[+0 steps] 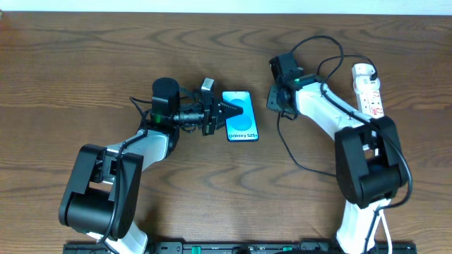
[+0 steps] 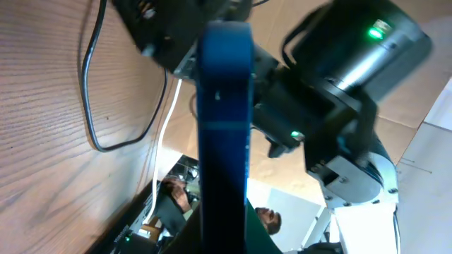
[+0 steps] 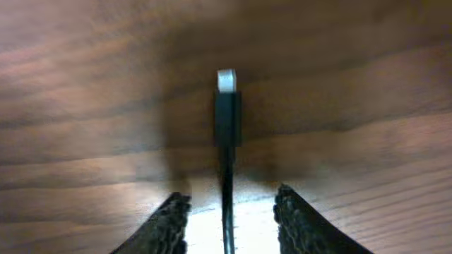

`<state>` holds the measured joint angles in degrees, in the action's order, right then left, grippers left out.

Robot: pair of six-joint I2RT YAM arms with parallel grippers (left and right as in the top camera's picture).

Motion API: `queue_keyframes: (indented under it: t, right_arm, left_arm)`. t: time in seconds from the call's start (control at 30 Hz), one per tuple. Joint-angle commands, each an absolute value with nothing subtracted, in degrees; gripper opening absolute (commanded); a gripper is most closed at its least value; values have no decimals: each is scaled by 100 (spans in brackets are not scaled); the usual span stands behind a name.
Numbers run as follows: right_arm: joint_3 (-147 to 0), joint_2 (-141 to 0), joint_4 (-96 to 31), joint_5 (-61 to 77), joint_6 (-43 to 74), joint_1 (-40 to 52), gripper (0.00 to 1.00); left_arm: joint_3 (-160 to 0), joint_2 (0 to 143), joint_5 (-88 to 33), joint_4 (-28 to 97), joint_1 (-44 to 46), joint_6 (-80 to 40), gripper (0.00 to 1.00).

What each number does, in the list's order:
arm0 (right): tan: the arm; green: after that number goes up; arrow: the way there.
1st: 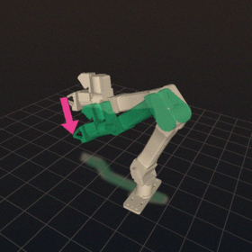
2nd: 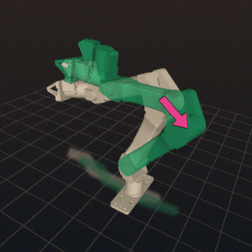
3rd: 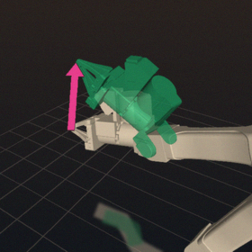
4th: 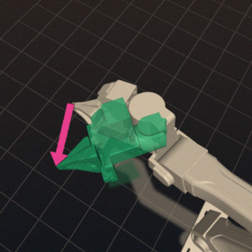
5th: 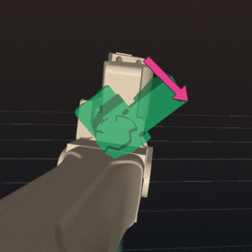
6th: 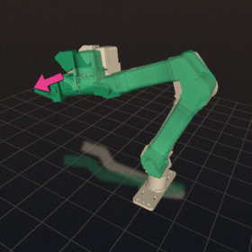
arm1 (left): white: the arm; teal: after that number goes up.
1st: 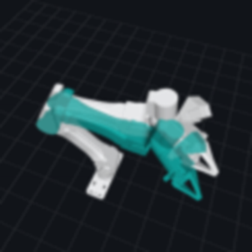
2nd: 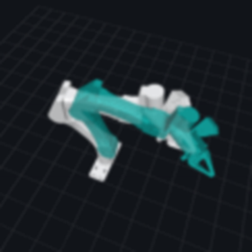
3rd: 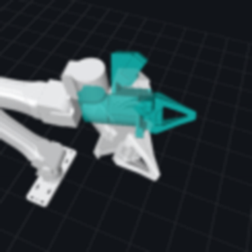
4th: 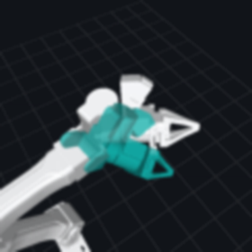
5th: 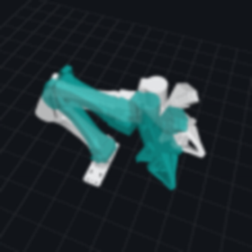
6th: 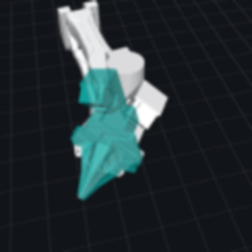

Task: Plug charger to phone and switch on socket
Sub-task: 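Close the right gripper on the cable just behind the USB-C plug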

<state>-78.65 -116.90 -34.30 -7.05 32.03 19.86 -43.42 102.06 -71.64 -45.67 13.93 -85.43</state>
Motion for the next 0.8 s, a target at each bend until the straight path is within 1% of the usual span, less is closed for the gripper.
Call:
queue_keyframes:
  t: [0.0, 0.2, 0.43, 0.5, 0.7, 0.77]
  right_arm:
    - [-7870, -11852, -3629, -580, 3256, 2053, 36]
    - [-7867, -11880, -3730, -751, 3059, 2154, 37]
    - [-7863, -12018, -3671, -1000, 2862, 2154, 27]
    - [-7863, -12112, -3653, -1020, 2814, 2154, 19]
    - [-7863, -12184, -3715, -1017, 2801, 2169, 3]
    - [-7863, -12184, -3710, -1015, 2799, 2171, 1]
  left_arm:
    - [-4508, 10127, -7242, -4641, 1372, -8447, 7]
    - [-4508, 10127, -7242, -4641, 1372, -8447, 7]
    - [-4508, 10127, -7244, -4639, 1372, -8449, 8]
    - [-4508, 10127, -7242, -4639, 1372, -8449, 7]
    - [-4508, 10127, -7244, -4639, 1372, -8449, 7]
    - [-4508, 10127, -7247, -4639, 1372, -8449, 7]
